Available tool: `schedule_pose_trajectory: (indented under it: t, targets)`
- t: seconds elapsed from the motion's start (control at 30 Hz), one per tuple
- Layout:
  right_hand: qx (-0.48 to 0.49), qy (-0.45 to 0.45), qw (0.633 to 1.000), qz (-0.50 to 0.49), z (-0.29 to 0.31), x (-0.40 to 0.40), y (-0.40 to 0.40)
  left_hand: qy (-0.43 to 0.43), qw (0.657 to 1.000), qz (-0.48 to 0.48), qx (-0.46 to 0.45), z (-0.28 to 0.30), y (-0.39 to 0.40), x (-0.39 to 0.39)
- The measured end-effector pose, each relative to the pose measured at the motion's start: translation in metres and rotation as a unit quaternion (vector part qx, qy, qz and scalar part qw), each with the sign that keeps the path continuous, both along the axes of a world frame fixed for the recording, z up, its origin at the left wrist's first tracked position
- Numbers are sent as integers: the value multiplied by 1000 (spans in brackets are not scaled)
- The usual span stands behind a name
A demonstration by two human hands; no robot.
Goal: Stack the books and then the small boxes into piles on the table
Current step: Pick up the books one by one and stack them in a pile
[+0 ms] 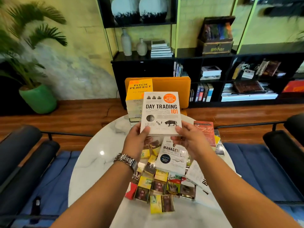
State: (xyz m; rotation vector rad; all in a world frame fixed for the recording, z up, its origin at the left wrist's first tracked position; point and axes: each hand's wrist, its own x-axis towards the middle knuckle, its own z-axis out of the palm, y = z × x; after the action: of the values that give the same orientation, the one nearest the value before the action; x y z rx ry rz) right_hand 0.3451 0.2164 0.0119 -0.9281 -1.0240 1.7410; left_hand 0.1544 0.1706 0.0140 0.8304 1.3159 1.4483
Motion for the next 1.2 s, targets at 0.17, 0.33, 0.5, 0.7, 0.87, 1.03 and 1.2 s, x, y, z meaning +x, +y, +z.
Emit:
schedule_pose_trajectory:
  t: [0.17, 0.33, 0.5, 0.7, 0.87, 1.03, 1.2]
  targets:
    - [21, -12, 999, 31, 39, -43, 35, 32, 999, 34, 14, 26, 30, -40]
    - [-16, -28, 999, 14, 47, -86, 70, 53, 997, 44, -17, 37, 60, -77]
    - [-9, -65, 998, -9, 62, -111, 111, 122, 992, 34, -24, 49, 99, -105]
    - [12, -186, 982, -25, 76, -128, 161, 156, 984, 28, -76, 67, 148, -130]
    - [3, -231, 972, -32, 69, -141, 185, 152, 980, 17, -129, 53, 177, -143]
    - [-12, -255, 966, -32, 47, -145, 202, 183, 973, -17, -139, 30, 196, -153]
    - [12, -270, 962, -28, 36, -144, 199, 197, 970, -7, -141, 30, 189, -146]
